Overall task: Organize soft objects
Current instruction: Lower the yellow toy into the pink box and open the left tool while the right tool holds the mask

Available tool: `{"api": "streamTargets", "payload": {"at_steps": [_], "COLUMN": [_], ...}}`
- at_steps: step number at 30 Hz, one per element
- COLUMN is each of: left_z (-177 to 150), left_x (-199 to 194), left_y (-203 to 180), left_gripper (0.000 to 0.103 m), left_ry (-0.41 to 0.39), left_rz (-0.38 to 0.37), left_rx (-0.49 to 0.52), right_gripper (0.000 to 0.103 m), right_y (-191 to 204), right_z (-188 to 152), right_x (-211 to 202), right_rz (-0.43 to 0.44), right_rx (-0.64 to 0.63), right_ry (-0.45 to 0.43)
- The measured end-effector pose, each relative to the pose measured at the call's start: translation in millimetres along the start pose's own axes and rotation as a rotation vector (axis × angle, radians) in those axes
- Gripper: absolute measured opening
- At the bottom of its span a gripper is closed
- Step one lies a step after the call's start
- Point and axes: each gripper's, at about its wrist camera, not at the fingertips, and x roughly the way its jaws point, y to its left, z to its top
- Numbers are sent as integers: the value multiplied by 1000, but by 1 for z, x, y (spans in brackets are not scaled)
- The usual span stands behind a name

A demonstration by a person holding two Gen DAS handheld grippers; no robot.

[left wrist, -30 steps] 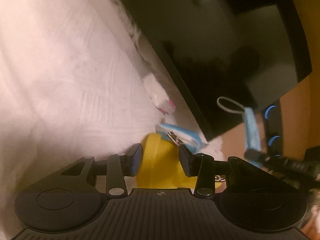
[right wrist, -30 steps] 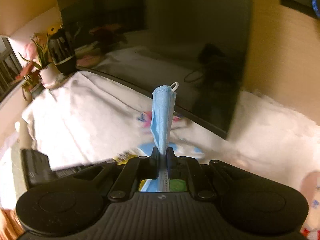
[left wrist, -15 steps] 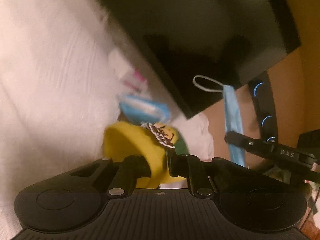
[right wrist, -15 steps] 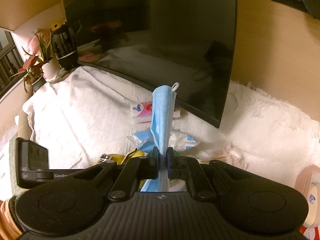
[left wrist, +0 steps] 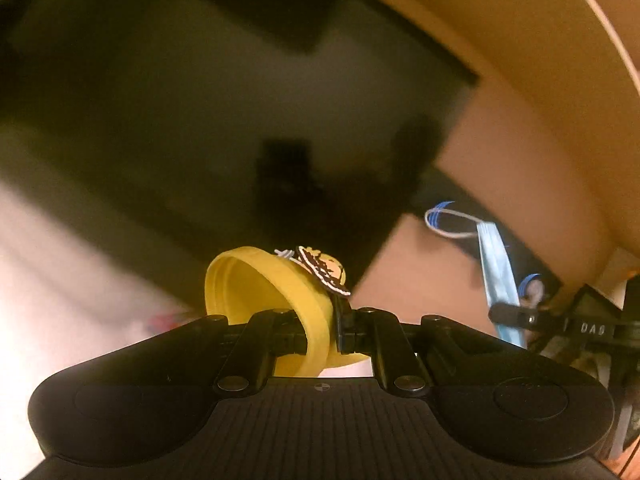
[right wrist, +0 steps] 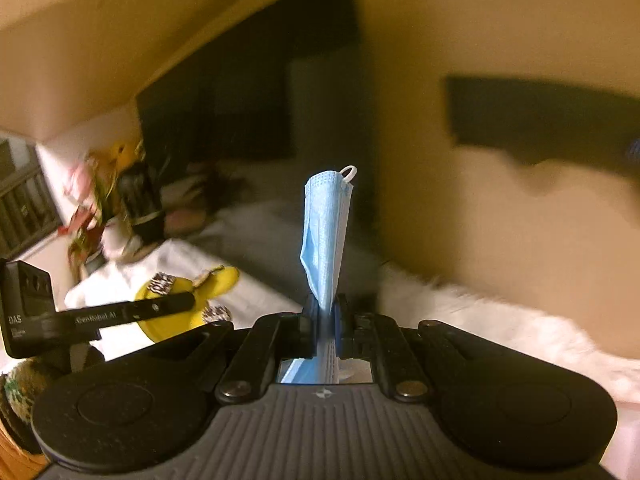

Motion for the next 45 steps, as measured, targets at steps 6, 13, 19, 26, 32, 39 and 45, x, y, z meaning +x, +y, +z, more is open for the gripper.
{"api": "streamTargets", "payload": {"at_steps": [6, 13, 19, 26, 32, 39, 45], "left_z": [-10, -67, -124, -212, -185, -169, -177], "left_x": [56, 135, 199, 262, 217, 146, 97], "left_y": [-81, -161, -203, -222, -197, -153, -116], "left_gripper": [12, 12, 13, 25, 30, 30, 30], "left_ry": [86, 273, 438, 670, 479, 373, 325], "left_rz": [-168, -319, -422, -222, -187, -131, -45], "left_rx": [74, 101, 37, 191, 129, 36, 16], "right_gripper": [7, 7, 8, 8, 8, 8, 7], "right_y": [-64, -138, -187, -208, -225, -254, -263], "right_z": [-7, -33, -56, -89, -113, -131, -168], "right_x": [-74, -139, -149, -117, -80, -15, 25], "right_rz": [-157, -331, -395, -415, -394, -263, -375], "right_rx": [61, 171, 272, 312, 357, 652, 964], "right_ry": [-71, -82, -24, 108, 183, 233, 291]}}
